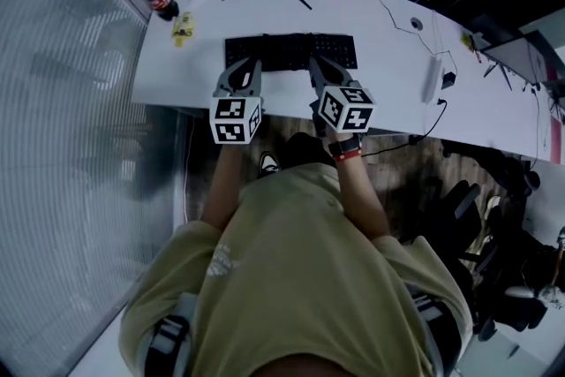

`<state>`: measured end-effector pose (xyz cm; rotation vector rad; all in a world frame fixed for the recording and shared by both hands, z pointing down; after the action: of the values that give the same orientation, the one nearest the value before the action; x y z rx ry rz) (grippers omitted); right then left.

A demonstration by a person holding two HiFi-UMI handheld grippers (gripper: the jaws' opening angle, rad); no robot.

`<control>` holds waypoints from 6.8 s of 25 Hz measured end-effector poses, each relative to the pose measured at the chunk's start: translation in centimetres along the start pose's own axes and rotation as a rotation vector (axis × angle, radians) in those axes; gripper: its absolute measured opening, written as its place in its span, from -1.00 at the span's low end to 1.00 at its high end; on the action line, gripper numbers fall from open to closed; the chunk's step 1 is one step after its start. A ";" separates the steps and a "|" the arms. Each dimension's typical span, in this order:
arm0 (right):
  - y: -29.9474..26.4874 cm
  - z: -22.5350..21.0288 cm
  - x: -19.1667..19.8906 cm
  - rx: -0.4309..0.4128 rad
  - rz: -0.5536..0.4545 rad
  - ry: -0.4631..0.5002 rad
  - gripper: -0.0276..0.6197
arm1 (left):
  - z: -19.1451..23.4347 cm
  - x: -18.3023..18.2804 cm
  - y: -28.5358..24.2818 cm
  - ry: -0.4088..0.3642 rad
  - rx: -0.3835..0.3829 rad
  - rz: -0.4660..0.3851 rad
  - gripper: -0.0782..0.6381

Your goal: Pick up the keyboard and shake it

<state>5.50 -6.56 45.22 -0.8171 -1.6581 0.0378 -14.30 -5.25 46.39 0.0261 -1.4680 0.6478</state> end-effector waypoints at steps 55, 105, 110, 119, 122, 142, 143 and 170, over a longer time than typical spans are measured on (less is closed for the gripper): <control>-14.8 -24.4 1.0 0.136 0.433 -0.028 -0.07 | 13.8 6.3 -18.1 0.146 -0.041 0.520 0.13; -18.4 -27.9 3.9 0.144 0.617 -0.183 0.04 | 17.4 10.0 -21.3 0.282 -0.116 0.717 -0.07; -17.9 -27.6 3.5 0.146 0.607 -0.161 0.04 | 17.0 9.4 -20.8 0.275 -0.117 0.702 -0.08; -16.5 -26.7 2.8 0.156 0.573 -0.147 0.04 | 16.5 8.6 -19.5 0.248 -0.119 0.678 -0.08; -16.1 -26.4 2.7 0.163 0.566 -0.145 0.04 | 16.4 8.3 -19.2 0.242 -0.117 0.671 -0.08; -13.7 -25.2 0.6 0.200 0.447 -0.081 0.04 | 15.6 5.5 -18.1 0.117 -0.160 0.591 -0.22; -13.5 -25.2 0.5 0.202 0.438 -0.076 0.04 | 15.5 5.4 -18.0 0.105 -0.161 0.588 -0.24; -9.1 -21.8 2.2 0.288 0.205 0.219 0.03 | 13.1 5.1 -12.3 -0.014 -0.301 0.359 -0.47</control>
<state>20.11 -20.96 57.14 -0.7389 -1.3215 0.3123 -21.25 -18.72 57.36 -0.4761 -1.5857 0.7073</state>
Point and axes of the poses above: the fingertips, and each gripper's own axes: y backward along the fingers, z to its left, x out of its underside, the point moved 7 cm from there along y, backward along the fingers, and after that the axes turned 7 degrees about z, right-handed, at the moved point
